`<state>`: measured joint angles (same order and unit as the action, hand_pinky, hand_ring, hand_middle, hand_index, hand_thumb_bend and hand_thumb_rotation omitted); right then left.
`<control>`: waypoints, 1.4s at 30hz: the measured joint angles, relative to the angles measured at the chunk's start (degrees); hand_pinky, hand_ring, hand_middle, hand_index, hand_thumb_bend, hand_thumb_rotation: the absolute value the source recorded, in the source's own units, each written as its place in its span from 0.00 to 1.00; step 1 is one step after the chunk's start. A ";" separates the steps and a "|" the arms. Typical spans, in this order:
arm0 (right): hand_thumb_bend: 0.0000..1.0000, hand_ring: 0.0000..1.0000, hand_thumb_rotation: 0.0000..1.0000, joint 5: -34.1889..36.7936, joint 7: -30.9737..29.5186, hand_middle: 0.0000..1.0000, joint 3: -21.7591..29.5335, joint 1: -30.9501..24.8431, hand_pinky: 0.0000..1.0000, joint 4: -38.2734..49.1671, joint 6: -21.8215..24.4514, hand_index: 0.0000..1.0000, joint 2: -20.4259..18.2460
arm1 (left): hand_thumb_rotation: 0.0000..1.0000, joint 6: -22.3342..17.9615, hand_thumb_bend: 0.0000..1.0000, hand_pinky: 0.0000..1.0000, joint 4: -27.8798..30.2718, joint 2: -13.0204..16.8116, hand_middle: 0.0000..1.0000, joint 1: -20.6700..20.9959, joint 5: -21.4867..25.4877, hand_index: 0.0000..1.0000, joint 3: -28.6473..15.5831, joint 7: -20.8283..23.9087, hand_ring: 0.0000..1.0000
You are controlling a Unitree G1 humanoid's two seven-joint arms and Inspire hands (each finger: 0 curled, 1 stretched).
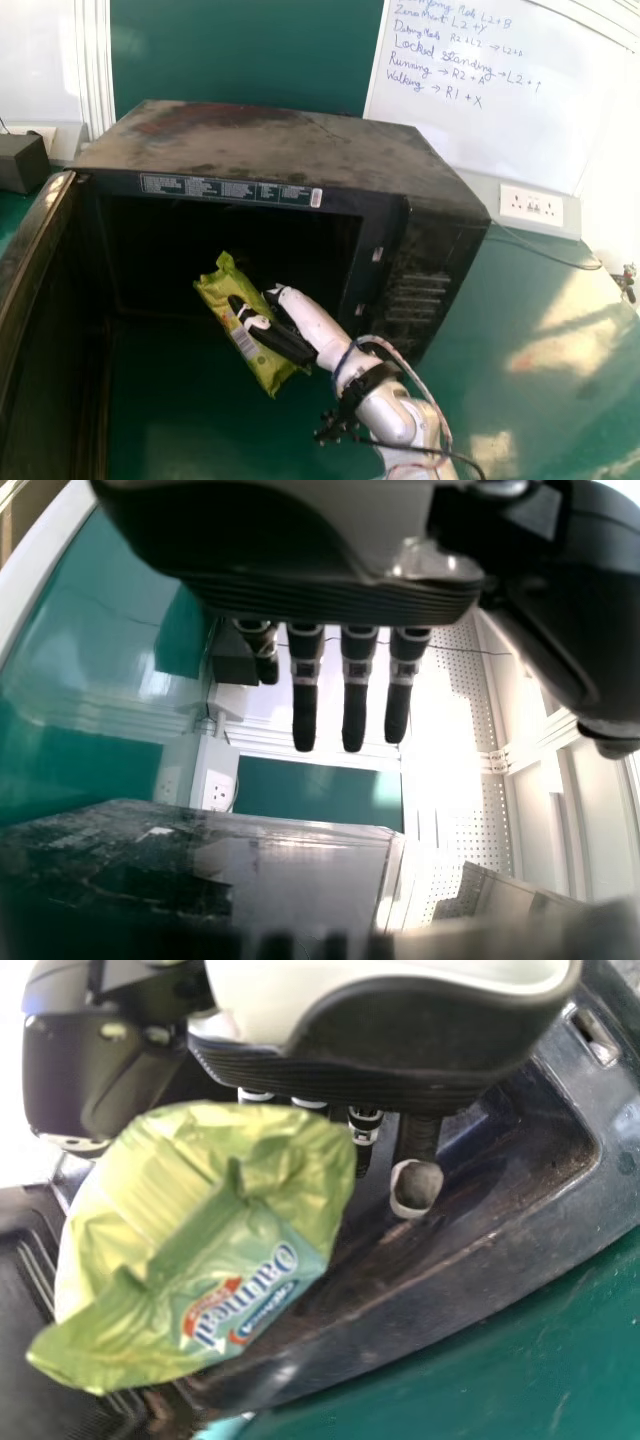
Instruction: Put biscuit inside oven
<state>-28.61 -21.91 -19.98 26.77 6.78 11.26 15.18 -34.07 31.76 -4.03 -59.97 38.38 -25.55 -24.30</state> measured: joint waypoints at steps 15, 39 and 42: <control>0.51 0.00 0.00 -0.99 3.43 0.46 0.11 8.50 0.00 -11.48 -3.08 0.48 -1.22 | 0.81 0.01 0.76 0.31 0.02 -0.23 0.53 -0.08 -0.02 0.84 0.01 -0.16 0.44; 0.52 0.00 0.00 -1.99 10.09 0.46 -0.03 23.63 0.00 -36.83 -10.19 0.47 -3.12 | 0.77 0.18 0.73 0.12 0.04 -0.37 0.33 -0.31 0.11 0.88 0.04 -0.83 0.20; 0.52 0.00 0.00 -2.55 11.27 0.46 -0.58 25.72 0.00 -41.28 -11.39 0.47 -3.75 | 0.77 0.19 0.74 0.21 0.05 -0.39 0.46 -0.43 0.24 0.89 0.05 -0.85 0.34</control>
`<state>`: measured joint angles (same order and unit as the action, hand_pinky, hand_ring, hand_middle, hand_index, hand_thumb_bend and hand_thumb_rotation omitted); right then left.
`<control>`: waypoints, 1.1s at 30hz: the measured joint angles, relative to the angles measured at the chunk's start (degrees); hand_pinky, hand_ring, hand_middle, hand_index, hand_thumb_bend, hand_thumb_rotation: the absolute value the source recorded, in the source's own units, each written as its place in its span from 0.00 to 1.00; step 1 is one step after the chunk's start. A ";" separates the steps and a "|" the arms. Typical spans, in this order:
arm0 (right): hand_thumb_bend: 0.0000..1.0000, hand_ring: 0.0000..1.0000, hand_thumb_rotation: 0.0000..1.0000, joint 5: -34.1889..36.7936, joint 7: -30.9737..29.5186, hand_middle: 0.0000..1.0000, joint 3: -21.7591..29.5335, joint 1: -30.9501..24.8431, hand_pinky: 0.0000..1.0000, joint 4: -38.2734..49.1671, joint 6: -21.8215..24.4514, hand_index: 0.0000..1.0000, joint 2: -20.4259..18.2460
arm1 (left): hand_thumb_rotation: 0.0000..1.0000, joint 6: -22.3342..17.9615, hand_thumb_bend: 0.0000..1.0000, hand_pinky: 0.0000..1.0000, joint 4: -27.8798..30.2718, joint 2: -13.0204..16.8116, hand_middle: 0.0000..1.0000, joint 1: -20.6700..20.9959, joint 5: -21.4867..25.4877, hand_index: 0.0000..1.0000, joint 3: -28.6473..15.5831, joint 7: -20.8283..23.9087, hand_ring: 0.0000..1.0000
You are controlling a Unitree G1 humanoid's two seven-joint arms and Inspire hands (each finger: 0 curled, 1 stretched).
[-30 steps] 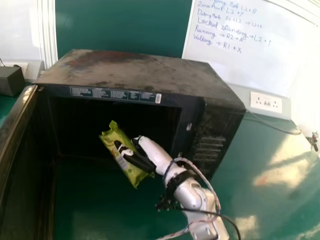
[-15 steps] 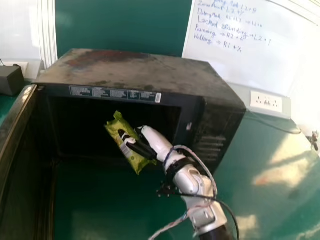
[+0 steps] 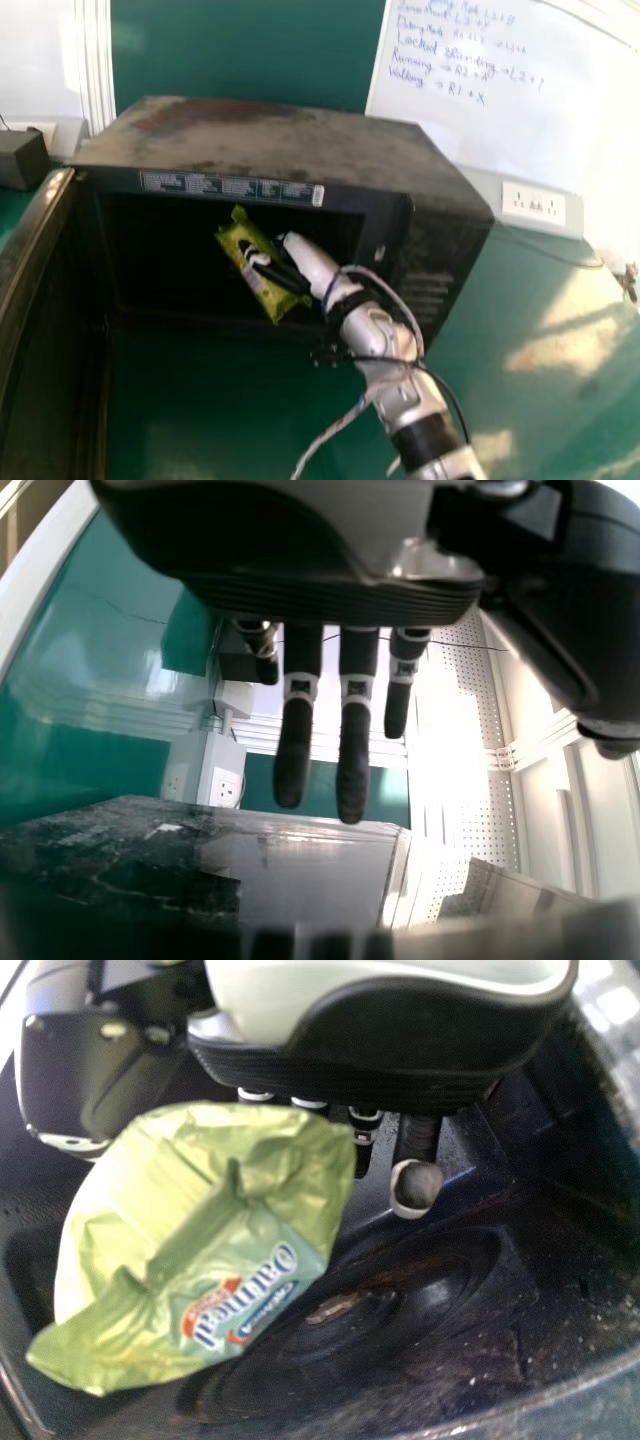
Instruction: Put biscuit inside oven
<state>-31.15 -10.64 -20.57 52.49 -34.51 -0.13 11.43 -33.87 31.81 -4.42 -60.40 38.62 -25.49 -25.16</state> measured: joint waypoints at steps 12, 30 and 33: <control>0.52 0.00 0.00 -2.82 6.17 0.46 -3.32 10.80 0.00 -21.57 -5.19 0.48 -2.75 | 0.72 -0.25 0.74 0.12 -0.04 -0.08 0.31 -0.11 -0.19 0.86 0.08 -0.24 0.20; 0.51 0.00 0.00 -5.18 11.65 0.46 -6.39 17.05 0.00 -37.04 -9.12 0.47 -5.45 | 0.73 -0.26 0.75 0.18 0.14 -0.20 0.36 -0.98 -0.21 0.85 0.38 -0.16 0.25; 0.51 0.00 0.00 -5.52 12.25 0.46 -6.56 17.71 0.00 -38.47 -9.08 0.48 -5.89 | 0.71 -0.28 0.74 0.18 0.15 -0.20 0.37 -1.04 -0.20 0.86 0.40 -0.18 0.26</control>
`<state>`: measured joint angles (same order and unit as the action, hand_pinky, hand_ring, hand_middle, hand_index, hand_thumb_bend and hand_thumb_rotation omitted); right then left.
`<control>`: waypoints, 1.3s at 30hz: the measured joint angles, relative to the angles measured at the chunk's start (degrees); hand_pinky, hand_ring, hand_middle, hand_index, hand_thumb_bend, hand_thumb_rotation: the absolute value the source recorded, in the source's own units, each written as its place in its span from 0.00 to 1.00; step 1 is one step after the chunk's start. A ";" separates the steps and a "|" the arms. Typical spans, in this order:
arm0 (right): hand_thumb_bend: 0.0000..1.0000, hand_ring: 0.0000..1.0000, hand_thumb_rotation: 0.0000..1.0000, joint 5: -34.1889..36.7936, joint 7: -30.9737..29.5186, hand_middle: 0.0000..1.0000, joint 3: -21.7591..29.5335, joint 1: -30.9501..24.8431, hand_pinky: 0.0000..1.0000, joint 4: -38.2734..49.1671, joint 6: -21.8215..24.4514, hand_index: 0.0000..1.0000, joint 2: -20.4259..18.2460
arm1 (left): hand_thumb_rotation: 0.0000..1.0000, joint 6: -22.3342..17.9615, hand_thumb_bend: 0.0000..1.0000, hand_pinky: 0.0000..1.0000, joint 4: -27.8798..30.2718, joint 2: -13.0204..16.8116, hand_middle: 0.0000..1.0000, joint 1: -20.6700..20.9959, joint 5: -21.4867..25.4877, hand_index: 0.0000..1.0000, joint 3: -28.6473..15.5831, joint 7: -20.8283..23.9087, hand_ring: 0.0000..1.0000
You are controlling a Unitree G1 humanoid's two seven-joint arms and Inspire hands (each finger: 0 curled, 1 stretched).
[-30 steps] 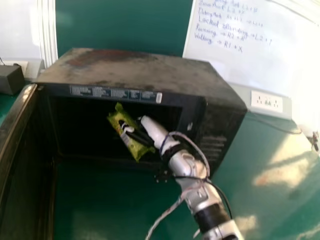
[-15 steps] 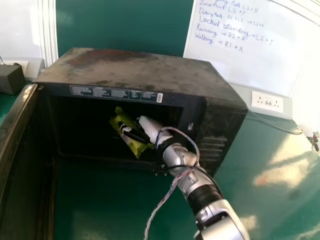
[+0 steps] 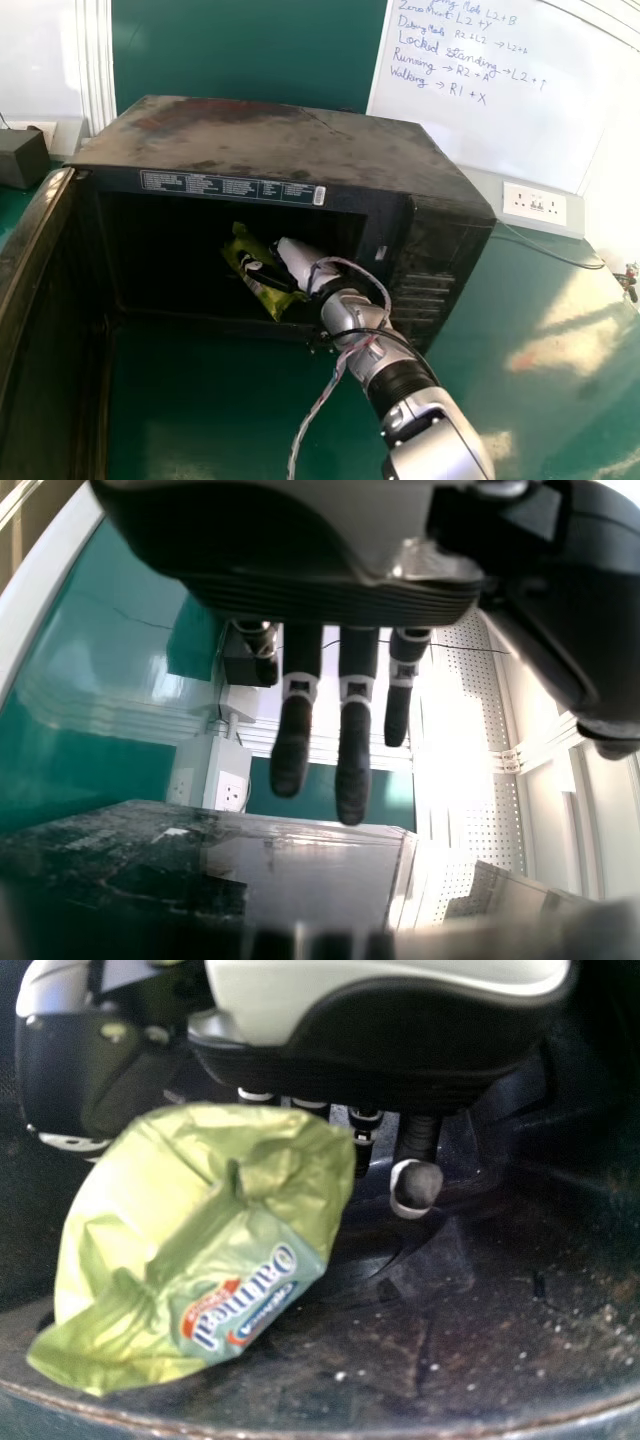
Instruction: Put biscuit inside oven
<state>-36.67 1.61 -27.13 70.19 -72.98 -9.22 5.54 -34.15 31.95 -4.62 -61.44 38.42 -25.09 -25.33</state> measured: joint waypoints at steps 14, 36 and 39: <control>0.52 0.00 0.00 -4.33 2.01 0.46 -3.36 1.86 0.00 -2.69 0.71 0.47 -0.41 | 0.73 -1.14 0.78 0.39 -0.07 -0.03 0.61 -0.22 -0.02 0.86 0.57 -0.56 0.51; 0.52 0.00 0.00 -4.54 2.00 0.46 -3.49 3.40 0.00 -4.57 2.59 0.48 -1.14 | 0.75 -2.97 0.78 0.59 -1.19 -0.03 0.63 -0.72 0.49 0.85 1.21 -1.89 0.59; 0.52 0.00 0.00 -4.58 2.72 0.46 -3.51 3.40 0.00 -4.70 2.59 0.48 -1.30 | 0.75 -2.97 0.77 0.60 -1.24 -0.03 0.69 -0.73 0.63 0.85 1.21 -2.12 0.65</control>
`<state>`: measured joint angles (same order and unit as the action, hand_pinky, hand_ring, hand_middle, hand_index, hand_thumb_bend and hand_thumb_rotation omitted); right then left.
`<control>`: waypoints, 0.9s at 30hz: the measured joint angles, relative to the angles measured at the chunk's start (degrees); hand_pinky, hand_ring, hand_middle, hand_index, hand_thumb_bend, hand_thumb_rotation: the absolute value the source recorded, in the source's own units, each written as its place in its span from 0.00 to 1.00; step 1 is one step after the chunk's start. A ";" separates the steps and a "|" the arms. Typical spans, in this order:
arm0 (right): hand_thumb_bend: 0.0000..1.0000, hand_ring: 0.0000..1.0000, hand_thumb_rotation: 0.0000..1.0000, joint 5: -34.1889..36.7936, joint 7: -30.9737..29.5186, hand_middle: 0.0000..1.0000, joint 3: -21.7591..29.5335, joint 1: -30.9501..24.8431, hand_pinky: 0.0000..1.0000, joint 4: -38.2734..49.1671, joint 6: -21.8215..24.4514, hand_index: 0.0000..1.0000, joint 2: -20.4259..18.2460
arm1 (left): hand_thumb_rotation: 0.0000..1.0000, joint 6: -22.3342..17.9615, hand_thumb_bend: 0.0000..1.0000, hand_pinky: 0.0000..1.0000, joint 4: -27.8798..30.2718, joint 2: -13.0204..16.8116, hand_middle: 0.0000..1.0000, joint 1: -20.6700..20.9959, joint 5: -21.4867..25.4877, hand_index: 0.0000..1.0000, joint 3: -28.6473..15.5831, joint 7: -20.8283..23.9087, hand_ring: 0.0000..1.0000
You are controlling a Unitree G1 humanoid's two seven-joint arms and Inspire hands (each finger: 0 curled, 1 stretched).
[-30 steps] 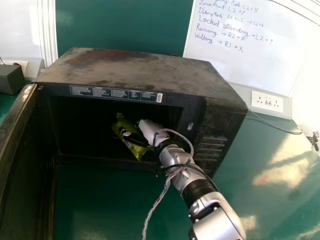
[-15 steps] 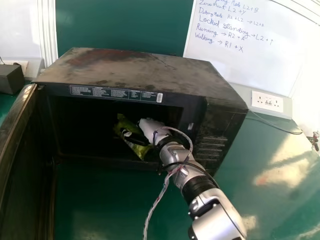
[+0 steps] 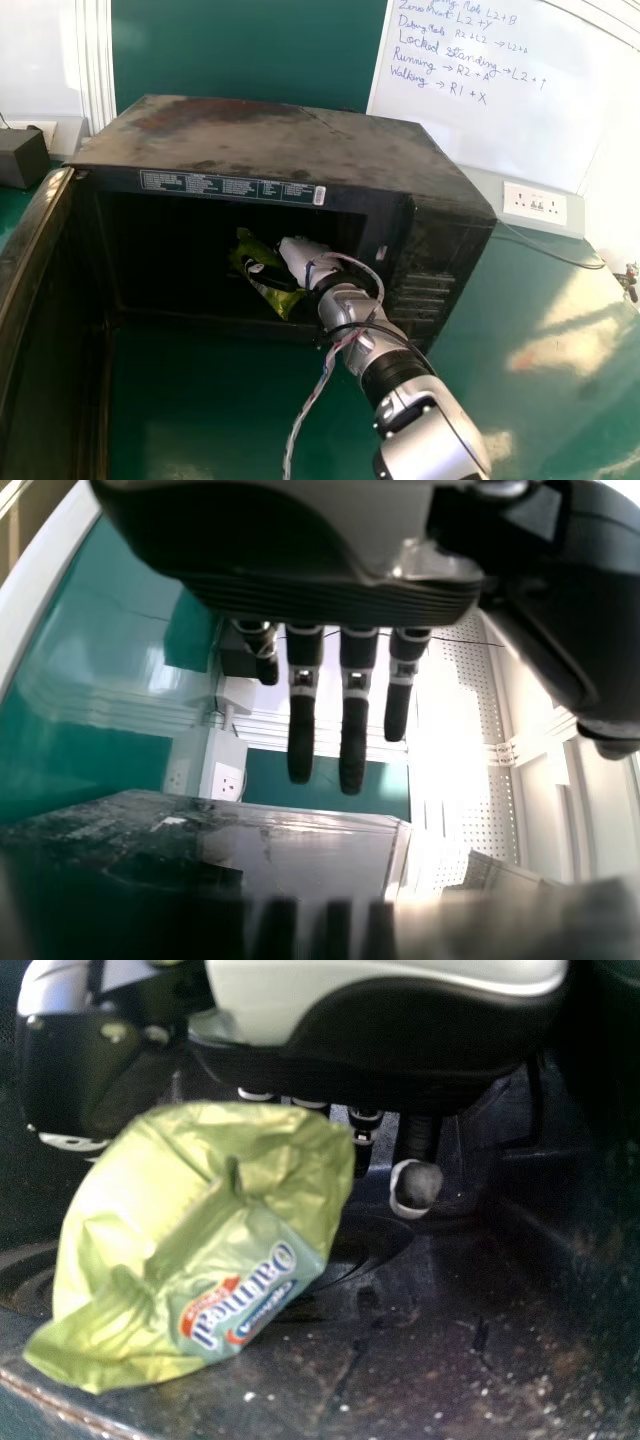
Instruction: Put biscuit inside oven
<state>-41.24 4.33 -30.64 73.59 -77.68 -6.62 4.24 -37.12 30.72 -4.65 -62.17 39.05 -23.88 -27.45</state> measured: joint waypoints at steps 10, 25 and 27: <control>0.52 0.01 0.00 -0.66 2.02 0.45 -0.35 -0.01 0.00 -0.38 -0.08 0.48 -0.26 | 0.75 -0.43 0.78 0.66 -0.55 -0.02 0.78 0.01 -0.33 0.84 -0.06 -0.05 0.73; 0.71 0.45 0.23 -1.28 3.32 0.54 -1.09 -0.02 0.23 -0.46 -0.26 0.52 -0.30 | 0.77 0.80 0.77 0.66 -0.84 -0.08 0.79 -0.74 -4.24 0.84 -0.41 5.49 0.75; 0.86 0.51 0.40 -1.32 3.35 0.61 -1.18 -0.02 0.25 -0.47 -0.25 0.57 -0.30 | 0.78 0.84 0.78 0.67 -0.83 -0.11 0.79 -0.77 -4.82 0.84 -0.43 6.19 0.74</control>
<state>-42.56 7.69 -31.82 73.58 -78.15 -6.88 3.93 -36.28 29.89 -4.76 -62.94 34.23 -24.31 -21.27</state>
